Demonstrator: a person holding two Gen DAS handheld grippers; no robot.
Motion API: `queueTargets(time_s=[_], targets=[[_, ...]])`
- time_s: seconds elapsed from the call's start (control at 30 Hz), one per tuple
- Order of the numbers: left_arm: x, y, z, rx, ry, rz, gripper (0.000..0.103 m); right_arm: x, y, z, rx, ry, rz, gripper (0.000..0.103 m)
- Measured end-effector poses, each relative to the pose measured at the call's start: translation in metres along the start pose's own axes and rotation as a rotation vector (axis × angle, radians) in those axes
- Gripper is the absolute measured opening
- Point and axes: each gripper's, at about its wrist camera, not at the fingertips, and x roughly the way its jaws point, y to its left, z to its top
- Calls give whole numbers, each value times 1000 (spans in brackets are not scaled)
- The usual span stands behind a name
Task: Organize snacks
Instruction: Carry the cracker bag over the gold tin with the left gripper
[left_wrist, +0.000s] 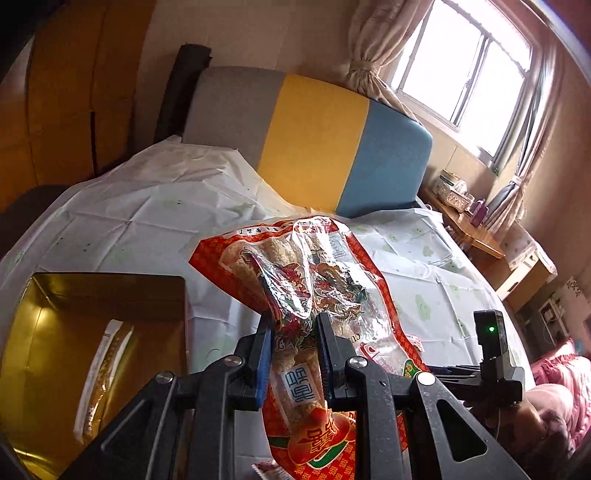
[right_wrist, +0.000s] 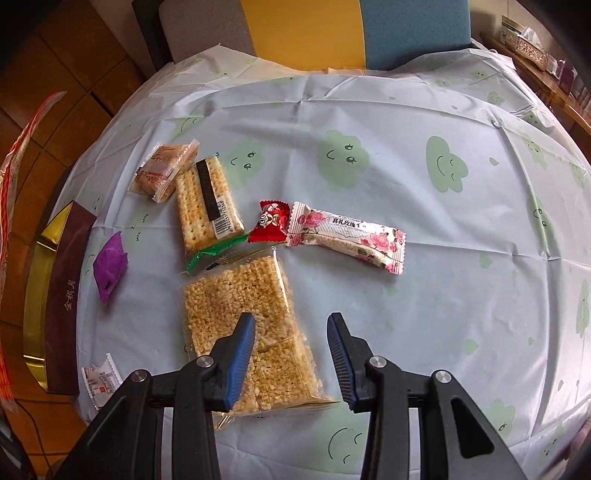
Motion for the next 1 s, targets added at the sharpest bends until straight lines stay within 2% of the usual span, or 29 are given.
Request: queueTargets(time_s=[0.37, 0.5, 0.7, 0.9, 0.97, 1.0], targets=[[-43, 113, -11, -141, -10, 216, 22, -5, 2, -1, -3, -46, -16, 41], [-55, 143, -17, -149, -6, 289, 22, -4, 3, -3, -6, -43, -25, 41], [-46, 158, -28, -71, 31, 365, 22, -2, 6, -4, -21, -46, -24, 41], [-13, 159, -29, -84, 61, 400, 24, -2, 3, -2, -15, -58, -21, 41], [-7, 157, -28, -110, 49, 383, 24, -3, 4, -2, -16, -66, -17, 41], [-5, 155, -28, -128, 48, 368, 28, -3, 4, -1, -16, -68, -15, 41]])
